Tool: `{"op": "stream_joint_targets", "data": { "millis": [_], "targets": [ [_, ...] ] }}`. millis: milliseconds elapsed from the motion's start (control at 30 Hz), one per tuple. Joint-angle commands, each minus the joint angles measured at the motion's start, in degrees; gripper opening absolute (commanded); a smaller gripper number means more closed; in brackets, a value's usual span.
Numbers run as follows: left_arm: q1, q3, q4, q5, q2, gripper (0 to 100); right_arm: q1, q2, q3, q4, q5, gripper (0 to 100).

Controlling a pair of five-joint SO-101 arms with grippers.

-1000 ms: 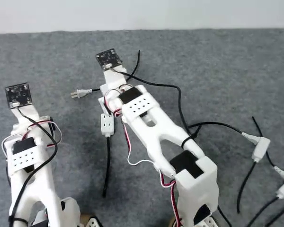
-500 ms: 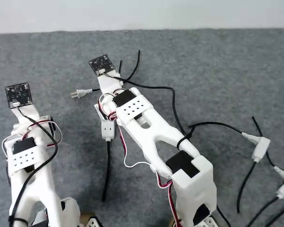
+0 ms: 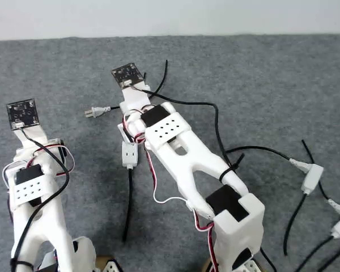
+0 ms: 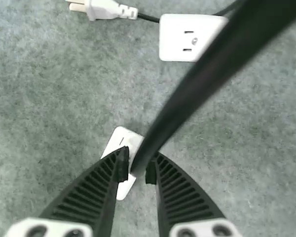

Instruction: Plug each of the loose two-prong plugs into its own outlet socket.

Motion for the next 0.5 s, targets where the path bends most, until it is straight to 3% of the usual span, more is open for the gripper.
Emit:
{"op": "stream_joint_targets", "data": {
  "millis": [0,467],
  "targets": [
    [0.0,-3.03,-1.41,0.53,-0.97,13,-1.45,-3.74,0.0,0.04,1.41,0.8],
    [0.0,-3.03,-1.41,0.53,-0.97,13,-1.71,-3.03,4.4,-1.1,1.49,0.8]
  ]
}}
